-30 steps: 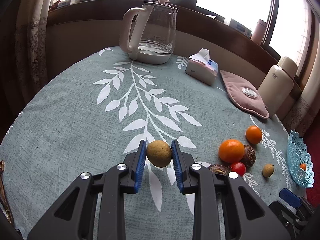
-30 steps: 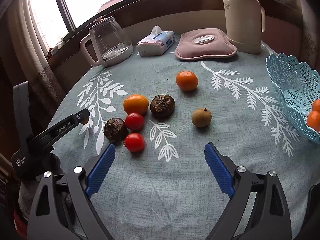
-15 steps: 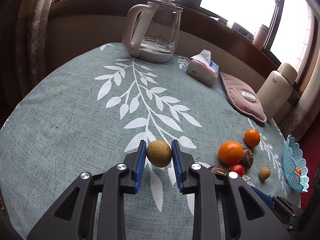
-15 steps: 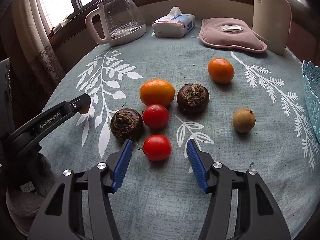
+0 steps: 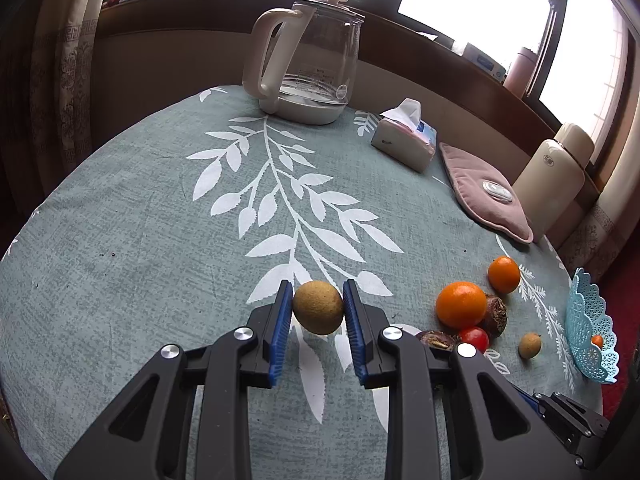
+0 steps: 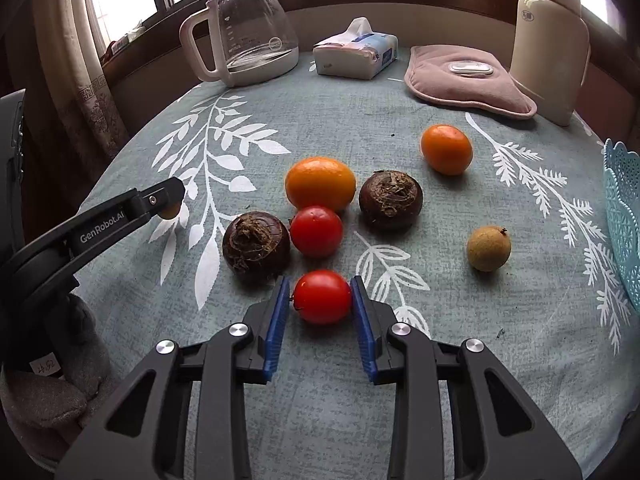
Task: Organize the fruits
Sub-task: 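Grasp a red cherry tomato with the right tool, then carry the tomato into the blue basket and open the right tool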
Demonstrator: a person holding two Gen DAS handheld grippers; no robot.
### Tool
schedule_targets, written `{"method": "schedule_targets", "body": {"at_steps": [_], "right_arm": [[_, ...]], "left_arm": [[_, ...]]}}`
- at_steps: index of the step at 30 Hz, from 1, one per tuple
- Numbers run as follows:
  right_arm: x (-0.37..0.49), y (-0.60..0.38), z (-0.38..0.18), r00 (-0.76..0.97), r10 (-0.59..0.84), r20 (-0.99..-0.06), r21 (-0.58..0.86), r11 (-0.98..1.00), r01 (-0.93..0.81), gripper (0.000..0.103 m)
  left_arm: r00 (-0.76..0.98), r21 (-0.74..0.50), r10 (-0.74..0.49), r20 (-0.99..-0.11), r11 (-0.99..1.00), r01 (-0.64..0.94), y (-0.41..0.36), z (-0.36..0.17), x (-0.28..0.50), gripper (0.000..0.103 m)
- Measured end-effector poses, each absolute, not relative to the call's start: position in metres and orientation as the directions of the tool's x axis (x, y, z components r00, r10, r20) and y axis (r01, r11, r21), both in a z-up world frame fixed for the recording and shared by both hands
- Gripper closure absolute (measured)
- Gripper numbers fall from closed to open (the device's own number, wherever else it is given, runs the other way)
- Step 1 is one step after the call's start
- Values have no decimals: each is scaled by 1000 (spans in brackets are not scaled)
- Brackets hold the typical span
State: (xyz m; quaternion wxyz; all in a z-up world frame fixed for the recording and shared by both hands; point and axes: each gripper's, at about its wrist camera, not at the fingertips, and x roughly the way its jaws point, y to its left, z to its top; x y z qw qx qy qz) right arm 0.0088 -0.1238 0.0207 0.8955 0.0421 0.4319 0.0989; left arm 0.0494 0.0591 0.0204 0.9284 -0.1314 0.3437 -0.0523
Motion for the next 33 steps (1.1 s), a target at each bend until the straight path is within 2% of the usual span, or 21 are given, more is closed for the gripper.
{"method": "schedule_targets", "body": {"at_steps": [17,33], "right_arm": [[-8,-158,43,663,183,-726,200,978,-50,74],[-31,-269,83,761,-28,-648,239,941,238,74]], "left_arm": [[770,-303,-244,-590,950,68,53,27,44,77],[767,-305,-264,-585,948,94,48,29,44,77]]}}
